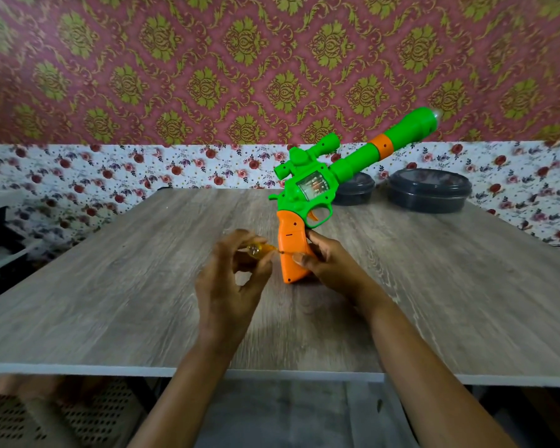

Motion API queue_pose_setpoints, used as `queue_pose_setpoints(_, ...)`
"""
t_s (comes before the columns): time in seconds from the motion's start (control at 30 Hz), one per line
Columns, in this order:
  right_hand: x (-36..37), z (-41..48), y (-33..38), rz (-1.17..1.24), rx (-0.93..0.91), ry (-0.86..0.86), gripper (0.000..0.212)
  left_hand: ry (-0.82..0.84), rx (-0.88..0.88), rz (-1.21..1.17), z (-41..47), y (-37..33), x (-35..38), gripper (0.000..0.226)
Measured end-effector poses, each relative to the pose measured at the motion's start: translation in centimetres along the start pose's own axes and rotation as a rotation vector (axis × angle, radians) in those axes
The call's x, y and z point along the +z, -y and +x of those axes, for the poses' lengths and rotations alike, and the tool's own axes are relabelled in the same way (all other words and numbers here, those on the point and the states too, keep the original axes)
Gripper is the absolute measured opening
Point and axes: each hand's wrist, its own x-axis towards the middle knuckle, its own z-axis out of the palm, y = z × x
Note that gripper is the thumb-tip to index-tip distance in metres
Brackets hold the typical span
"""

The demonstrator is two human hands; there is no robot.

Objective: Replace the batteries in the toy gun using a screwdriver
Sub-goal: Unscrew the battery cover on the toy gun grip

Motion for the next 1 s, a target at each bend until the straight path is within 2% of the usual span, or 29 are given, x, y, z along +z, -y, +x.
queue_pose_setpoints(0.07,0.01,-0.02,0.03,-0.006,0.0,-0.002,0.044,0.028,0.035,0.061,0.1,0.19,0.0,0.029)
queue_pose_setpoints(0.2,0.02,-0.04,-0.1,-0.014,-0.009,-0.012,0.043,0.081,0.061,0.011,0.18,-0.17,0.11,0.032)
queue_pose_setpoints(0.33,0.03,-0.03,-0.11,-0.014,-0.001,-0.014,0.043,0.026,0.048,0.063,0.18,-0.1,-0.05,0.031)
queue_pose_setpoints(0.47,0.02,-0.01,-0.09,-0.01,-0.004,-0.007,0.041,-0.027,-0.032,-0.016,0.21,-0.24,-0.19,0.025)
queue_pose_setpoints(0.63,-0.04,-0.05,-0.01,0.007,0.004,-0.003,0.042,-0.014,-0.045,-0.053,0.07,-0.07,0.02,0.028)
queue_pose_setpoints(0.77,-0.07,0.09,-0.12,-0.02,-0.004,-0.009,0.043,0.024,0.026,-0.002,0.22,0.32,0.03,0.019)
queue_pose_setpoints(0.9,0.05,0.03,-0.23,0.02,0.006,-0.009,0.042,0.072,0.067,-0.019,0.18,-0.2,0.03,0.032)
queue_pose_setpoints(1.0,0.04,0.12,-0.31,0.006,-0.016,-0.018,0.044,0.058,0.056,0.021,0.19,-0.04,-0.07,0.033)
